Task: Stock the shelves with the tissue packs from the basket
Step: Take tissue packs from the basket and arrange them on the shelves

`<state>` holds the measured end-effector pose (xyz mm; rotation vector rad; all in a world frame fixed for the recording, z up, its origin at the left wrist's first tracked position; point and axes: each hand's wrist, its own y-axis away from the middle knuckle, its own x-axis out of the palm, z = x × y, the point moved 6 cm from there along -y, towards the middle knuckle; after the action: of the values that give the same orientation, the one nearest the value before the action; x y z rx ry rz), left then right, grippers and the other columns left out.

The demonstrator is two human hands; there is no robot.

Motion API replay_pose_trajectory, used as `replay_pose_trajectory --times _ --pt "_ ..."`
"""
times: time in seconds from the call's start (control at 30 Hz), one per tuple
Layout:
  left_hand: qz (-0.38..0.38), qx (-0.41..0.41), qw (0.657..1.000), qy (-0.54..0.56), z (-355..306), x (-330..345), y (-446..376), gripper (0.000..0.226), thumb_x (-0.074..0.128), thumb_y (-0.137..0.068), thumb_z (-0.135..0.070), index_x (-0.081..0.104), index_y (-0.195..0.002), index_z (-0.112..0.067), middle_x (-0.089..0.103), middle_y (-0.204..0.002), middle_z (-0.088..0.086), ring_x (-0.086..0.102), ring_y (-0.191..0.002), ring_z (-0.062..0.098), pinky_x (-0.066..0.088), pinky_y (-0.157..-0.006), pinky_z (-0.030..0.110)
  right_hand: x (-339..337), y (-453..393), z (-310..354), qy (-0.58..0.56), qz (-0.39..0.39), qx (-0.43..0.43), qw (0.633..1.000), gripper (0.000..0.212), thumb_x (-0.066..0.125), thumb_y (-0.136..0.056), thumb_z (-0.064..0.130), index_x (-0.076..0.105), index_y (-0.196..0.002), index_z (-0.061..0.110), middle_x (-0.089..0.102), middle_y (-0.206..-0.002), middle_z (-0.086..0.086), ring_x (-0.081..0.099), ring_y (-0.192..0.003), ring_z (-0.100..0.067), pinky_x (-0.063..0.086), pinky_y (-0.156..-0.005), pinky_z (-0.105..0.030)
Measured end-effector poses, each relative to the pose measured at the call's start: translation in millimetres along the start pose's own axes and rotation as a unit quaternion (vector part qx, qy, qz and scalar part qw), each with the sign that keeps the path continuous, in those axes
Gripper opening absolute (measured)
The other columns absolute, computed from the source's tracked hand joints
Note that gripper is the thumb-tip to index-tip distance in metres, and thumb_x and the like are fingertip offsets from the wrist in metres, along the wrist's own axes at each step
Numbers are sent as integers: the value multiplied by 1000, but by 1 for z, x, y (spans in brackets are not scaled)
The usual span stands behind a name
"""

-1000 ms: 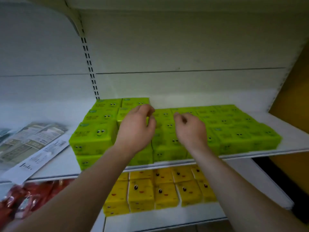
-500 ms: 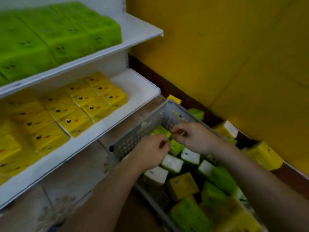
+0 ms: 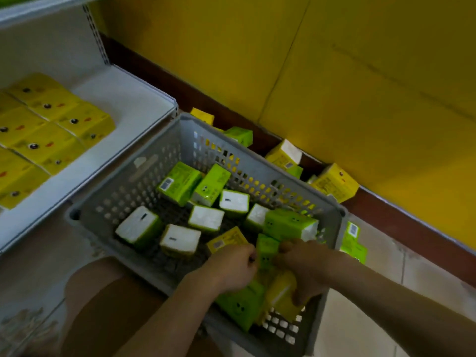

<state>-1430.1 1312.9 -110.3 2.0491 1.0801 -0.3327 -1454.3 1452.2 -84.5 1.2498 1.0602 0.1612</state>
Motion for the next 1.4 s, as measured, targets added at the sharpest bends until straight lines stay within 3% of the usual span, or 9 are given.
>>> replay_pose_trajectory --times 0.13,0.3,0.57,0.7,0.87,0.97,1.13,1.27,1.4 --pt "29 -16 998 46 5 2 7 38 58 -93 -42 55 -127 -24 64 -119 -1 60 -106 19 43 -76 24 -9 2 -2 -19 -9 -11 1000 58 77 -65 52 59 -115 29 57 -110 -6 59 -100 -30 54 -77 -39" --pt "91 36 954 283 0 -29 29 79 80 -78 -41 32 -141 -44 49 -136 -18 55 -116 2 51 -87 21 -74 18 -35 -326 -121 3 938 39 65 -79 64 69 -87 26 70 -83 4 66 -78 -10 53 -74 -37" --pt "-177 17 881 438 44 -121 59 66 73 -68 -67 48 -127 -50 62 -127 -10 65 -110 13 55 -93 44 -123 -12 -12 -649 -126 -54 748 85 42 -77 80 65 -118 9 72 -102 -18 68 -100 -37 57 -83 -52" --pt "-275 -44 856 436 72 -148 88 60 56 -83 -68 47 -137 -44 55 -132 -14 56 -121 13 46 -102 39 -167 -15 23 -652 -231 -137 709 59 63 -80 60 51 -131 32 69 -112 5 68 -101 -17 58 -79 -38" --pt "-353 -81 772 522 100 -181 138 36 59 -88 -56 53 -121 -43 61 -112 -15 65 -97 14 61 -68 35 -227 -37 83 -656 -318 -179 661 28 63 -92 29 56 -119 24 69 -108 8 68 -92 1 54 -74 -17" --pt "-423 -110 755 489 129 -203 173 27 53 -96 -46 51 -121 -35 61 -115 -5 66 -94 19 61 -73 45 -259 -57 126 -629 -353 -185 668 22 59 -93 38 54 -114 32 63 -109 12 62 -84 12 48 -67 -9" --pt "-549 -214 691 419 198 -229 240 32 35 -104 -45 50 -123 -25 57 -108 1 61 -85 17 58 -62 31 -297 -95 230 -573 -300 -244 722 61 66 -79 62 43 -133 45 60 -123 12 60 -108 -7 53 -91 -37" --pt "-537 -309 708 339 254 -237 277 56 25 -102 -52 51 -131 -12 60 -126 19 61 -109 39 52 -92 48 -323 -130 304 -604 -285 -242 704 54 69 -78 52 51 -128 37 60 -118 7 62 -105 -20 58 -83 -49" --pt "-468 -411 776 104 300 -261 312 43 26 -106 -36 58 -119 -10 63 -120 17 59 -108 36 49 -84 37 -351 -177 354 -606 -307 -215 702 49 64 -82 45 53 -128 31 58 -116 4 62 -103 -27 58 -81 -51"
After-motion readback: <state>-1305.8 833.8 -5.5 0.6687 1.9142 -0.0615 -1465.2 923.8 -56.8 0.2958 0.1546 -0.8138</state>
